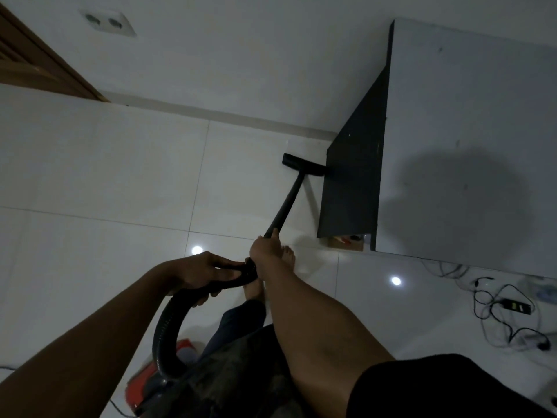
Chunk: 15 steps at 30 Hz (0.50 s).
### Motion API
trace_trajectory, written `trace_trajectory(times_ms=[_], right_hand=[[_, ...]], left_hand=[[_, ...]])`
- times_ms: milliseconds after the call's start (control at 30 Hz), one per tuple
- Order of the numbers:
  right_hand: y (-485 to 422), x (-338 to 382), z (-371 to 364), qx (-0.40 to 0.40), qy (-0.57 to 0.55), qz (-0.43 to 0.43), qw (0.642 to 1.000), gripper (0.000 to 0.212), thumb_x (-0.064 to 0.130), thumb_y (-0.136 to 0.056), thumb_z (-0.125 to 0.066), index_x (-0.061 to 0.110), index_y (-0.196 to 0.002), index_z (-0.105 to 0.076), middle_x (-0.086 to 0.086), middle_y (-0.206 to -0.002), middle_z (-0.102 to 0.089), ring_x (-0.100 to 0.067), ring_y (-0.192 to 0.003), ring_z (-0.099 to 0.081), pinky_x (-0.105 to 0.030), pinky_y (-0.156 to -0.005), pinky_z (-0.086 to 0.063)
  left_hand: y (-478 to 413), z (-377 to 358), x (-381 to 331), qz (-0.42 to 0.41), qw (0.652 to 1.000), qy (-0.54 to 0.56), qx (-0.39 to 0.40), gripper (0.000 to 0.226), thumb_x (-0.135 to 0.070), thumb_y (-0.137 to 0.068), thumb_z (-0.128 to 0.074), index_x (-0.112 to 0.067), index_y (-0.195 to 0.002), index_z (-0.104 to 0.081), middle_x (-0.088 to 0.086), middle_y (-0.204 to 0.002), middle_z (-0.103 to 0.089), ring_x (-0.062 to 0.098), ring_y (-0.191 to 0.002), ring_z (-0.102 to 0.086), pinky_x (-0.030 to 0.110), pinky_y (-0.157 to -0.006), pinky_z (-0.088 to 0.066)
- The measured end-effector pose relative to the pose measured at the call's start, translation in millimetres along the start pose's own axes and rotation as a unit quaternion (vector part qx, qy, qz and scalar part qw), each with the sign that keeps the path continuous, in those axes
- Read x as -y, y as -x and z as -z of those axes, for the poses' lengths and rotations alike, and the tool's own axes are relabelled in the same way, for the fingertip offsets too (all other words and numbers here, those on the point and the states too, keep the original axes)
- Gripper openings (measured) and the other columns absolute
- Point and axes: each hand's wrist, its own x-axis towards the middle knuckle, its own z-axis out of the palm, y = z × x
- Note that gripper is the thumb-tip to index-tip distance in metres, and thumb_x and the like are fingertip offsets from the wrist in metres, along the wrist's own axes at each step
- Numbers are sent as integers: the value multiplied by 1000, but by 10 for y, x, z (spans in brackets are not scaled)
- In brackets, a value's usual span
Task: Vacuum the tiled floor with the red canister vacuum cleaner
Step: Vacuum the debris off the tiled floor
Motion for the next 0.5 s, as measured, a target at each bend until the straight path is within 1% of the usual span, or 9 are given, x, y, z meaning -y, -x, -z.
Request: trace_trajectory(times_ms=[33,100,200,233,267,333,400,467,500], right_hand=[[-21,-43,21,0,-17,13,1000,55,14,-100,-38,21,-152,-22,-18,-141,-45,-33,-121,-52,-29,-81,-42],[-46,-48,97,16,-34,15,999,53,17,-99,-37,23,-150,-24,-17,-144,-42,-35,-125,-49,-32,-81,-40],[-149,64,215,20,-4,14,1000,57,18,-98,-39,24,-152,-21,-17,-144,-43,-36,-125,-50,-40,-98,-46],[-188,122,259,8,25,6,1000,60,18,-99,-40,26,-154,-17,-17,-143,-45,-34,-123,-52,-43,-100,-47],[-188,175,290,-6,43,-15,999,63,19,-100,-41,30,-156,-12,-16,-141,-47,-33,-119,-55,-42,-98,-49],[-172,214,302,-14,44,-13,999,66,17,-100,-41,34,-156,-10,-14,-139,-49,-31,-115,-57,-41,-96,-51],[-35,188,262,7,4,8,1000,61,17,-98,-39,28,-154,-17,-17,-142,-46,-35,-120,-54,-38,-95,-48],[84,110,179,17,-58,27,998,54,15,-98,-38,24,-150,-24,-18,-141,-46,-37,-120,-54,-33,-84,-46],[102,100,151,19,-80,25,996,54,14,-99,-39,24,-150,-24,-17,-142,-45,-35,-119,-55,-33,-82,-47]], left_hand=[[-5,-31,15,-3,1000,3,-4,44,-52,-88,-69,-46,-131,-61,8,-71,-64,23,-52,-58,33,-52,-52],[-53,-93,-2,-16,1000,2,-18,46,-53,-89,-68,-44,-133,-59,8,-71,-64,22,-50,-58,31,-50,-51],[-165,-207,-114,-36,999,-1,-25,50,-54,-91,-65,-42,-138,-55,9,-73,-64,22,-50,-58,31,-49,-52],[-198,-244,-144,-41,999,0,-26,50,-54,-91,-64,-42,-138,-54,8,-72,-64,22,-50,-59,31,-49,-52],[-221,-262,-164,-44,999,2,-28,50,-54,-91,-64,-43,-139,-53,7,-71,-64,21,-50,-59,31,-49,-52],[-204,-240,-170,-46,999,9,-26,50,-55,-91,-64,-44,-138,-54,7,-70,-64,22,-51,-59,31,-51,-52],[-121,-168,-148,-42,999,10,-16,49,-55,-89,-66,-45,-136,-56,8,-71,-63,23,-51,-58,33,-52,-52],[-20,-97,-109,-35,999,7,-6,49,-56,-88,-68,-46,-134,-57,7,-71,-63,23,-52,-58,33,-52,-52],[37,-74,-91,-33,999,5,-4,49,-56,-88,-68,-46,-134,-58,6,-70,-62,22,-52,-58,32,-51,-51]])
